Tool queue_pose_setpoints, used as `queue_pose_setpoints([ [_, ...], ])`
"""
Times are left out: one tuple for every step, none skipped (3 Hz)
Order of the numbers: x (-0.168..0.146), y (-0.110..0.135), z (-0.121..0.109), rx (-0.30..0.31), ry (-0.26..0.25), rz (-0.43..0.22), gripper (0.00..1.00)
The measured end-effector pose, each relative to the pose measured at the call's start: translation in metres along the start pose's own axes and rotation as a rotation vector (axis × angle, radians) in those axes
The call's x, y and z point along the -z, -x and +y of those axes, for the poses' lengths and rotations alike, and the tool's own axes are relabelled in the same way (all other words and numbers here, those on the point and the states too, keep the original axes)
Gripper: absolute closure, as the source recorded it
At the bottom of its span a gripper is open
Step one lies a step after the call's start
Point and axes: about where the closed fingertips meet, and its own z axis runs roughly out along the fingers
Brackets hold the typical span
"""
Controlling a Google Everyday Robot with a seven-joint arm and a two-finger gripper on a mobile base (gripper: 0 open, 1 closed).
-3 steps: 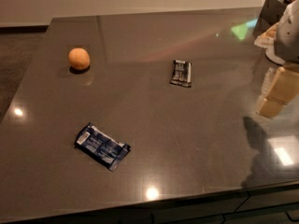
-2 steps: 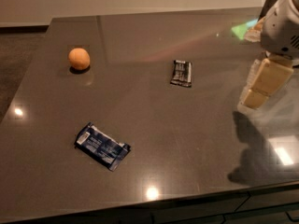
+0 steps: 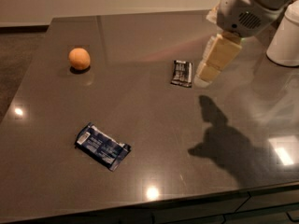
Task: Move orange near rxbar blueberry
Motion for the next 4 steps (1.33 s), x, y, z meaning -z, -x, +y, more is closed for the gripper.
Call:
queue_pose_setpoints([
  [-0.034,0.053,-0.018,0.029,0.001,-0.060,0.00],
  [-0.058,0.086,-0.025,0.055,0.005,-0.089,0.00],
  [-0.092,0.122,-0.027,0.060,0.037,-0.129,0.00],
  [-0.138,0.162,-0.034,0.015,0.068,-0.176,0.00],
])
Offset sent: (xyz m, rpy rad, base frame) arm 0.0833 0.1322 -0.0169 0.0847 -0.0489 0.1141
